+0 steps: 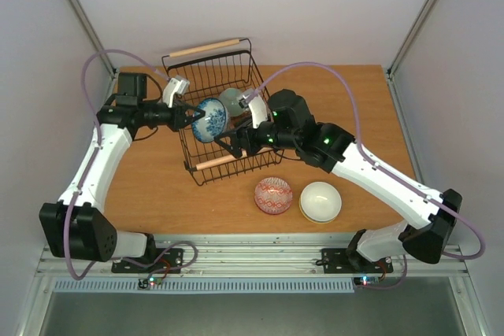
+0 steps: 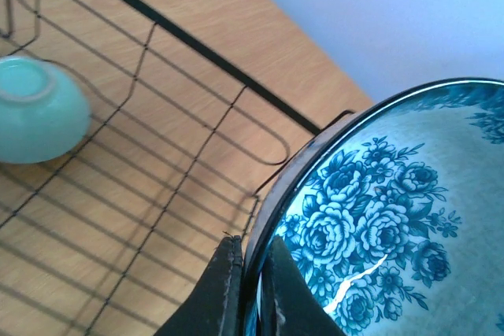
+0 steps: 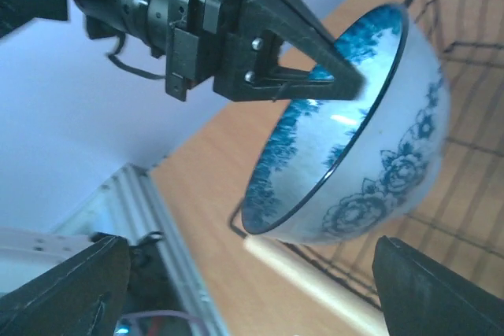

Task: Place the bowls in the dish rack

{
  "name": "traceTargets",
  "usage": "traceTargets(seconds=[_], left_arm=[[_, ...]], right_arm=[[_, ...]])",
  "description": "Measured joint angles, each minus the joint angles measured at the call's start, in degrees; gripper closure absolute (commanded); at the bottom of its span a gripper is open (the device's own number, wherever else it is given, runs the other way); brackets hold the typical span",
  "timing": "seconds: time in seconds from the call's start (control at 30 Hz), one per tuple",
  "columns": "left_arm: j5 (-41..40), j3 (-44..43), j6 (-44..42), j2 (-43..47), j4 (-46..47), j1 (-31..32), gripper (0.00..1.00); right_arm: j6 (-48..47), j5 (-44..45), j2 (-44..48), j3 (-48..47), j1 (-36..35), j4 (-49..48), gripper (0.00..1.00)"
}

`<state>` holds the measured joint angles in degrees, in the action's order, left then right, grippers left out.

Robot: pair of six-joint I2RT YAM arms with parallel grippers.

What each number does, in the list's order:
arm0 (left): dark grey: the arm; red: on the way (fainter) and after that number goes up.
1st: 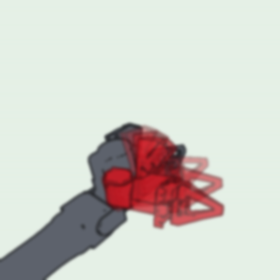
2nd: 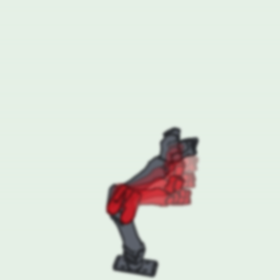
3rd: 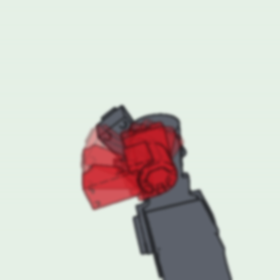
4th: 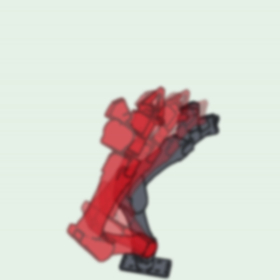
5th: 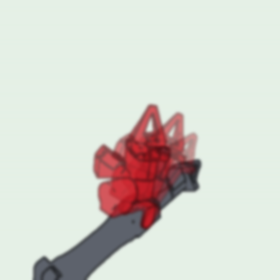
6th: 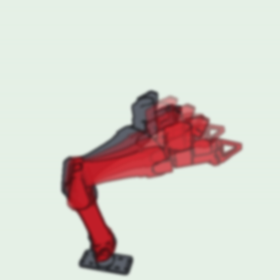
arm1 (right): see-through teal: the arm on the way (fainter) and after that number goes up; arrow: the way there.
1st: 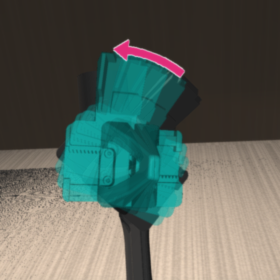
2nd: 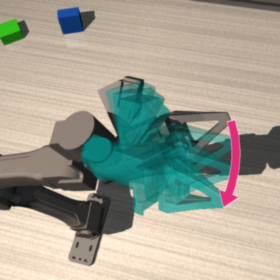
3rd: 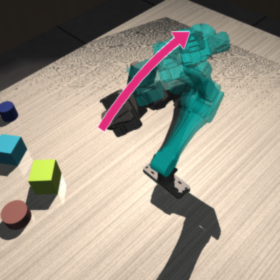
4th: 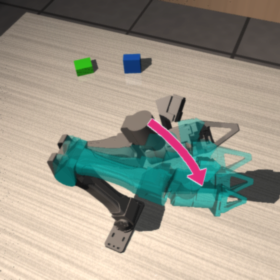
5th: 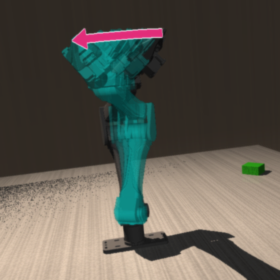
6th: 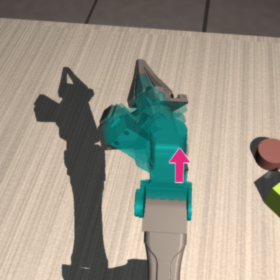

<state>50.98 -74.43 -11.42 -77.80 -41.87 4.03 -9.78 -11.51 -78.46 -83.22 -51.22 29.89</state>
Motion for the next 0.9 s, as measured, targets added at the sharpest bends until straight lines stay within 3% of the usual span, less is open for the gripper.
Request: traceTargets(seconds=[0.2,0.47,0.9], left_arm=[[8.44,8.04,11.13,3.19,13.53,-0.52,1.00],[12.52,11.56,17.97,6.34,21.73,-2.40,0.99],[14.62,13.64,21.07,7.61,26.05,-3.17,0.99]], right_arm=[[8.94,-12.35,-0.70,6.23,3.74,-11.39,0.08],[14.23,-16.50,-0.63,9.66,4.20,-20.92,0.07],[15.87,-16.41,-0.20,10.60,4.07,-21.53,0.06]])
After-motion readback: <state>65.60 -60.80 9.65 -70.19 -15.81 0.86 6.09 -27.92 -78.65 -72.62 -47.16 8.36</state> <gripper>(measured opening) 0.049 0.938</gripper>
